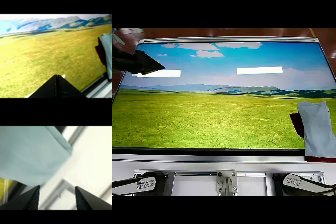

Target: Fold the shirts.

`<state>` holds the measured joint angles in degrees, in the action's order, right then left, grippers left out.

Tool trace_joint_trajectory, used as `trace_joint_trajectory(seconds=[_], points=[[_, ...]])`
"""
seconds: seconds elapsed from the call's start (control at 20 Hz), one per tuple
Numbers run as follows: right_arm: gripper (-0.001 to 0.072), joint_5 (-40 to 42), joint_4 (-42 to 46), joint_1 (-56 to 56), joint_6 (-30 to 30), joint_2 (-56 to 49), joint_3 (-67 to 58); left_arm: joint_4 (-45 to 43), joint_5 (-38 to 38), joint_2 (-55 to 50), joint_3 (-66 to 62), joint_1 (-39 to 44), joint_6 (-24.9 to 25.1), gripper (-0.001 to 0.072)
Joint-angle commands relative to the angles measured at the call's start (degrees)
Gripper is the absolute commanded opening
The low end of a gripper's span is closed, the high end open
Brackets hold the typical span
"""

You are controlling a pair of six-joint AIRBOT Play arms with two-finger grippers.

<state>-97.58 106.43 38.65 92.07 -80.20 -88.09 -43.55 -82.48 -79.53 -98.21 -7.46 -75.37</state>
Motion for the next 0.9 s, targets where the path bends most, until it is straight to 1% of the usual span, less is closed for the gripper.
trace_joint_trajectory(seconds=[0.0,0.05,0.1,0.15,0.2,0.25,0.4,0.5,0.7,0.85], points=[[0.0564,15.91,-10.67,-11.61,-0.57,3.06,-10.45,-27.41,2.05,-1.92,-0.07,10.29,-5.68,0.0034],[0.0570,19.43,-10.45,-18.01,-0.57,4.00,-10.86,-36.13,0.50,-2.78,-0.09,14.80,-7.61,0.0034],[0.0622,20.31,-10.43,-23.93,-0.59,4.17,-10.86,-43.71,-1.29,-3.74,-0.07,19.30,-8.52,0.0038],[0.0669,20.04,-10.36,-29.79,-0.20,3.61,-10.03,-48.41,-2.25,-4.66,-0.07,22.88,-8.52,0.0177],[0.0675,19.34,-10.80,-34.14,1.79,2.25,-8.76,-49.00,-2.58,-5.35,-0.07,25.11,-9.86,0.0575],[0.0675,17.11,-12.39,-36.94,1.97,0.59,-7.98,-48.78,-2.64,-5.95,-0.07,26.60,-13.20,0.0716],[0.0675,7.61,-16.02,-41.59,2.34,-4.42,-7.48,-48.81,-4.20,-7.74,-0.02,27.85,-15.06,0.0716],[0.0675,4.17,-15.72,-43.50,2.40,-5.90,-7.48,-48.78,-4.44,-8.79,-0.02,27.78,-18.34,0.0715],[0.0674,3.96,-16.15,-44.17,2.36,-6.12,-7.50,-48.81,-4.42,-10.60,-0.02,27.78,-18.64,0.0715],[0.0674,3.93,-16.09,-44.17,2.36,-6.12,-7.50,-48.78,-1.44,-10.86,-0.04,27.82,-22.91,0.0715]])
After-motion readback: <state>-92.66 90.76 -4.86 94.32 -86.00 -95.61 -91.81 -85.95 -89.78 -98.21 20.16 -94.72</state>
